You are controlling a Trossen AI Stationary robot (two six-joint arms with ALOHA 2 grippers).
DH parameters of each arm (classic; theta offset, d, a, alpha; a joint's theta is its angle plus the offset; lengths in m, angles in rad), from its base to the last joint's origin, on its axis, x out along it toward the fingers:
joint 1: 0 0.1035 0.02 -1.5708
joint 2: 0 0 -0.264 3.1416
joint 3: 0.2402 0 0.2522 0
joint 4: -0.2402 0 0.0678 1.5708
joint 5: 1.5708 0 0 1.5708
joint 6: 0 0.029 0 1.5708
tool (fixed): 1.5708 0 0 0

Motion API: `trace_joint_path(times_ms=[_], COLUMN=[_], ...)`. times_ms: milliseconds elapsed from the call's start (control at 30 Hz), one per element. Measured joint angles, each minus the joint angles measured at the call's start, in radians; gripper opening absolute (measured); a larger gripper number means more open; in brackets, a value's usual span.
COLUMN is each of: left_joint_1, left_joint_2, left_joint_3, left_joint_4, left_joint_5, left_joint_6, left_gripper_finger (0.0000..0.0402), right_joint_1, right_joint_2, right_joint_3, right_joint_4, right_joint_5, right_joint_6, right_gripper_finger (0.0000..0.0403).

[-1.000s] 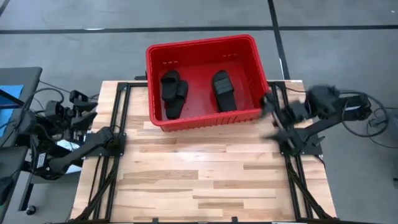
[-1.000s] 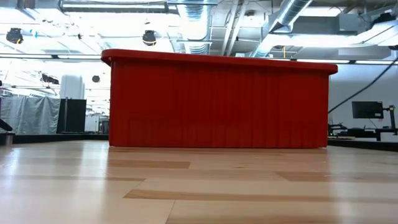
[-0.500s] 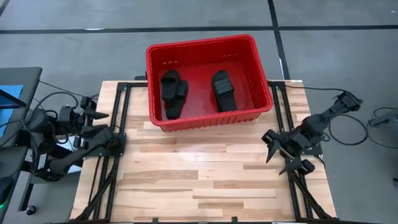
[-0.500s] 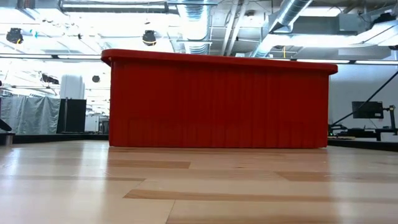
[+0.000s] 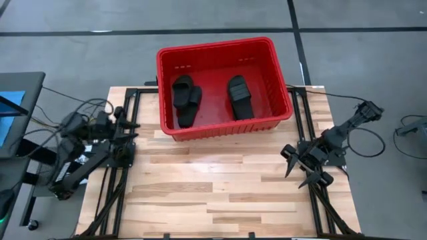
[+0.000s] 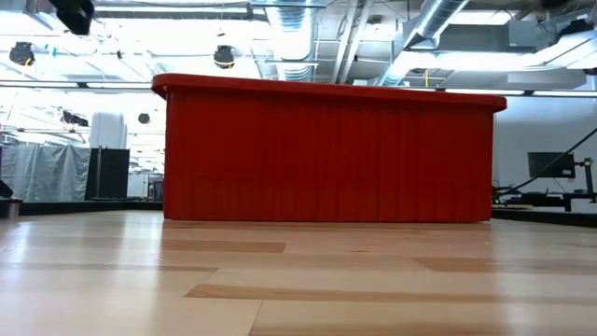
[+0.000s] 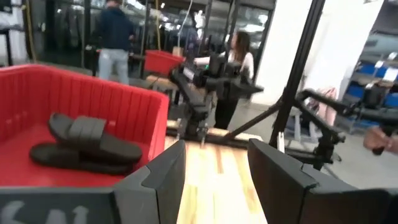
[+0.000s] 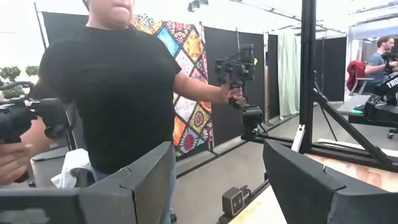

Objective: Pick and place slides into bin
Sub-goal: Return to Home Position

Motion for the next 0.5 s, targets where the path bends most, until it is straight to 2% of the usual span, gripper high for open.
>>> trace_joint_path(times_ms=[133, 300, 367, 500], left_joint_1=[0.000, -0.009, -0.028, -0.103], left_joint_2=[-0.001, -0.001, 0.000, -0.001], left_joint_3=[-0.103, -0.189, -0.219, -0.268], left_joint_4=[0.184, 0.275, 0.296, 0.461], left_joint_5=[0.002, -0.070, -0.090, -0.123], left_joint_6=[-0.072, -0.094, -0.097, -0.111], left_gripper_finger=[0.0164, 0.0164, 0.0164, 0.0164], right_joint_1=[0.000, -0.001, -0.001, -0.001], right_joint_2=[-0.078, -0.171, -0.201, -0.250], right_joint_3=[-0.057, -0.116, -0.125, -0.126], right_joint_4=[0.001, -0.008, -0.007, -0.018], right_joint_5=[0.000, 0.000, 0.000, 0.000], right_joint_6=[0.011, 0.064, 0.071, 0.071], right_gripper_finger=[0.0244, 0.0244, 0.0244, 0.0244])
